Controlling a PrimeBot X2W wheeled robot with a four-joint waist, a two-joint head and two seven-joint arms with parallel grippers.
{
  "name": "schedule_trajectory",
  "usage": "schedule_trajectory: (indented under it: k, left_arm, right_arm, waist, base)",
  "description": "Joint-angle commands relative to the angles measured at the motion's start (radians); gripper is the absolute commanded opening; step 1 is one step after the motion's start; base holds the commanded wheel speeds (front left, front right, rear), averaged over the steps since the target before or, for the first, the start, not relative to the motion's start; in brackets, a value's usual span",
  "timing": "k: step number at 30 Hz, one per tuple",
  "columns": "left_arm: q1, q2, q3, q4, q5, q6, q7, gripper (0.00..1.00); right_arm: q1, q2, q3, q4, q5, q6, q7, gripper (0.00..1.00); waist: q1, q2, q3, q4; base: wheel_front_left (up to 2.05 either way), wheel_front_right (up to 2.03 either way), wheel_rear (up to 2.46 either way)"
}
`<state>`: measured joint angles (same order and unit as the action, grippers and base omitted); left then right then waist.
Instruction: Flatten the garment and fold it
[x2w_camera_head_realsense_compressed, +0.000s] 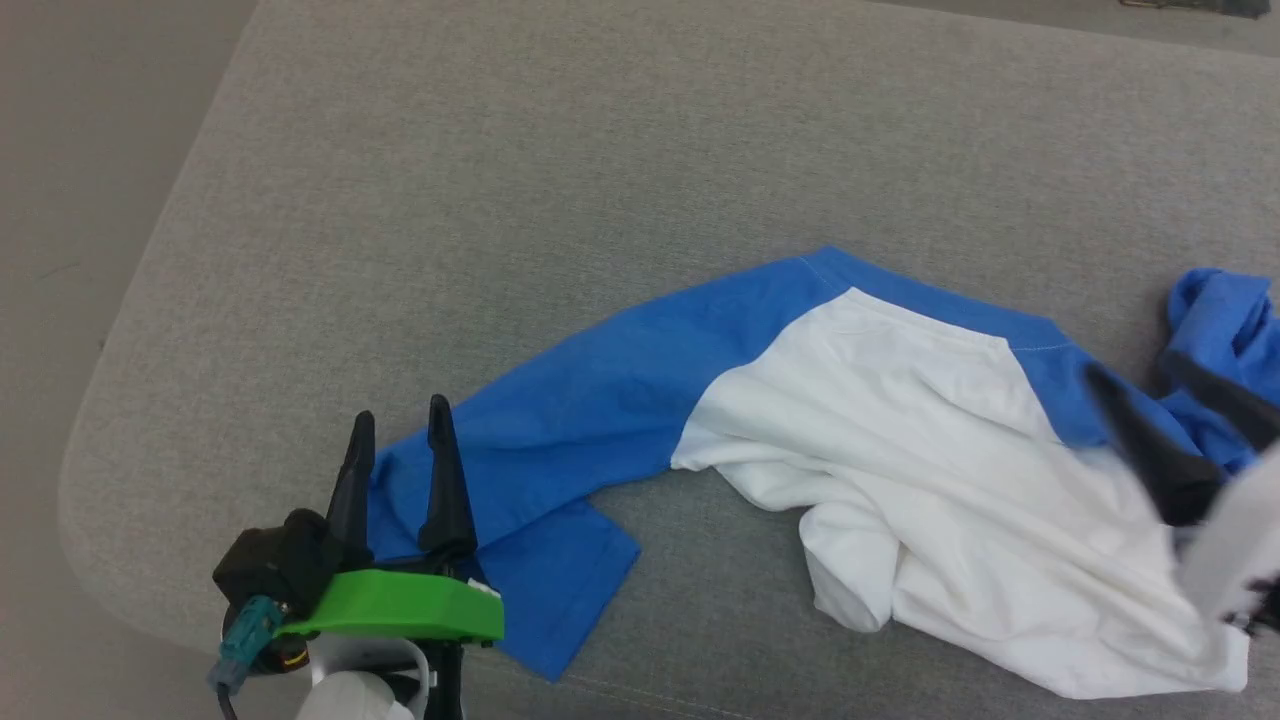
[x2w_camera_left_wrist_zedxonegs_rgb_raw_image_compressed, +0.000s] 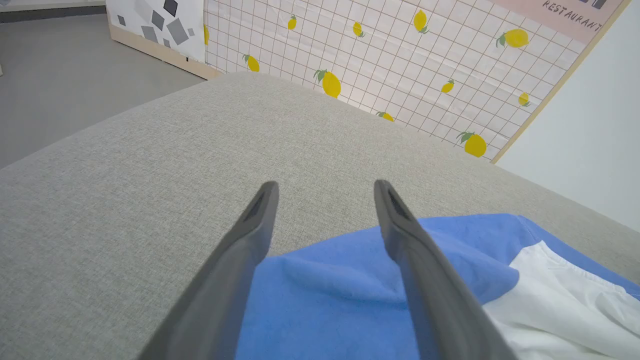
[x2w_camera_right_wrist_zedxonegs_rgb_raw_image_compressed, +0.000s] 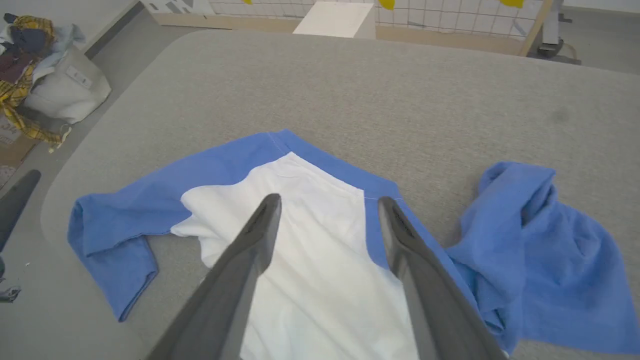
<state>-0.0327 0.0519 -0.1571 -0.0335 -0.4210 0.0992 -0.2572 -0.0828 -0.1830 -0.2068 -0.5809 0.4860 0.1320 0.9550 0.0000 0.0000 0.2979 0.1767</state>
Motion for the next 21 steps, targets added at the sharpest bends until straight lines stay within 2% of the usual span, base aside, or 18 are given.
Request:
schedule_trajectory:
  k: [1, 9, 10, 11, 16, 17, 18, 19, 20, 21]
  left_arm:
    - [0.010, -0.002, -0.004, -0.003, -0.006, 0.004, -0.005, 1.00]
    - [-0.027, -0.002, -0.043, 0.009, -0.022, 0.000, -0.005, 1.00]
    - [-0.034, -0.002, -0.049, 0.013, -0.025, -0.001, -0.005, 1.00]
    - [-0.046, -0.002, -0.061, 0.022, -0.033, 0.000, -0.005, 1.00]
    - [-0.058, -0.002, -0.078, 0.035, -0.042, 0.000, -0.005, 1.00]
    - [-0.060, -0.002, -0.080, 0.037, -0.043, 0.001, -0.005, 1.00]
    - [-0.061, -0.002, -0.082, 0.040, -0.044, 0.002, -0.005, 1.00]
    - [-0.062, -0.002, -0.083, 0.043, -0.044, 0.002, -0.005, 1.00]
    - [-0.062, -0.002, -0.084, 0.046, -0.045, 0.003, -0.005, 1.00]
    - [-0.061, -0.002, -0.083, 0.048, -0.045, 0.004, -0.005, 1.00]
  right_arm:
    - [-0.036, -0.007, 0.045, 0.017, -0.001, -0.001, 0.010, 1.00]
    - [-0.217, -0.051, 0.332, 0.255, -0.034, -0.001, 0.063, 1.00]
    - [-0.242, -0.064, 0.370, 0.294, -0.045, -0.001, 0.063, 1.00]
    - [-0.296, -0.074, 0.444, 0.404, -0.067, -0.001, 0.051, 1.00]
    - [-0.359, -0.076, 0.532, 0.593, -0.126, -0.001, 0.014, 1.00]
    - [-0.365, -0.073, 0.537, 0.623, -0.135, -0.001, 0.007, 0.82]
    - [-0.370, -0.069, 0.544, 0.654, -0.144, -0.001, -0.001, 0.38]
    - [-0.374, -0.067, 0.550, 0.675, -0.147, -0.001, -0.009, 0.04]
    - [-0.378, -0.065, 0.553, 0.694, -0.150, -0.001, -0.023, 0.00]
    - [-0.382, -0.063, 0.555, 0.704, -0.150, -0.001, -0.035, 0.00]
  waist:
    - [0.0000, 0.0000, 0.009, 0.014]
    - [0.0000, 0.0000, 0.060, 0.069]
    - [0.0000, 0.0000, 0.067, 0.078]
    - [0.0000, 0.0000, 0.075, 0.097]
    - [0.0000, 0.0000, 0.081, 0.120]
    - [0.0000, 0.0000, 0.080, 0.122]
    - [0.0000, 0.0000, 0.077, 0.125]
    - [0.0000, 0.0000, 0.074, 0.126]
    - [0.0000, 0.0000, 0.068, 0.127]
    - [0.0000, 0.0000, 0.063, 0.126]
  base:
    - [0.00, 0.00, 0.00]
    - [0.00, 0.00, 0.00]
    - [0.00, 0.00, 0.00]
    - [0.00, 0.00, 0.00]
    - [0.00, 0.00, 0.00]
    - [0.00, 0.00, 0.00]
    - [0.00, 0.00, 0.00]
    - [0.00, 0.00, 0.00]
    - [0.00, 0.00, 0.00]
    - [0.00, 0.00, 0.00]
